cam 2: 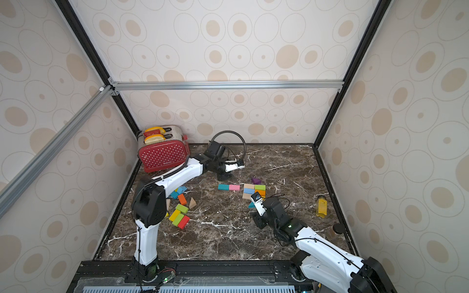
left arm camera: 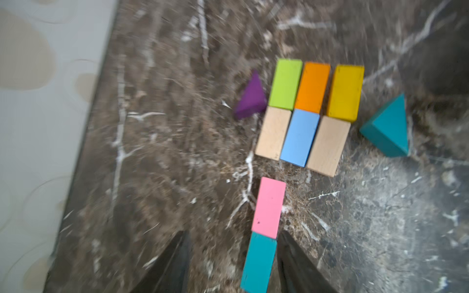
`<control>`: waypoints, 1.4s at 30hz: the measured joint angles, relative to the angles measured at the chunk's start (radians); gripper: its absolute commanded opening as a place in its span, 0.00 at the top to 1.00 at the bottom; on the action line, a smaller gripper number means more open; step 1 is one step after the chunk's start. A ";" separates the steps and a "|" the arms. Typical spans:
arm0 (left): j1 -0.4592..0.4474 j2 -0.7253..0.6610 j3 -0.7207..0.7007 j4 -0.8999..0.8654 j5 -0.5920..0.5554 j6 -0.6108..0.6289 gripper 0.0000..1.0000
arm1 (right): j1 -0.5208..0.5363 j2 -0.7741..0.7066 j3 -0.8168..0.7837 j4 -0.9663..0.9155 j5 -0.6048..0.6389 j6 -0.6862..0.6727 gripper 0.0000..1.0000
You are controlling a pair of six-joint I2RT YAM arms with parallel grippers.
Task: Assemble a piece of candy with building blocks
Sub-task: Pick up the building block from the center of the board.
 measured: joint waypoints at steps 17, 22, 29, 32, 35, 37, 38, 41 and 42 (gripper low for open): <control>0.101 -1.008 -0.685 -0.063 -0.636 -0.712 0.34 | 0.238 0.890 0.980 -0.225 -0.154 -0.028 0.42; 0.112 -1.180 -0.745 -0.166 -0.791 -0.849 0.33 | 0.303 1.077 1.210 -0.349 -0.163 -0.042 0.43; 0.115 -1.234 -0.748 -0.256 -0.903 -0.946 0.33 | 0.357 1.271 1.466 -0.514 -0.167 -0.085 0.44; 0.116 -1.234 -0.758 -0.270 -0.929 -0.958 0.33 | 0.371 1.335 1.567 -0.579 -0.172 -0.100 0.44; 0.116 -1.236 -0.766 -0.275 -0.943 -0.958 0.32 | 0.383 1.403 1.672 -0.624 -0.175 -0.114 0.44; 0.116 -1.238 -0.768 -0.283 -0.951 -0.957 0.31 | 0.389 1.445 1.731 -0.649 -0.177 -0.117 0.44; 0.116 -1.238 -0.769 -0.283 -0.953 -0.956 0.31 | 0.391 1.468 1.761 -0.660 -0.178 -0.117 0.44; 0.116 -1.238 -0.769 -0.284 -0.953 -0.954 0.30 | 0.395 1.521 1.815 -0.689 -0.188 -0.117 0.44; 0.116 -1.238 -0.769 -0.283 -0.952 -0.954 0.30 | 0.396 1.537 1.826 -0.697 -0.189 -0.117 0.44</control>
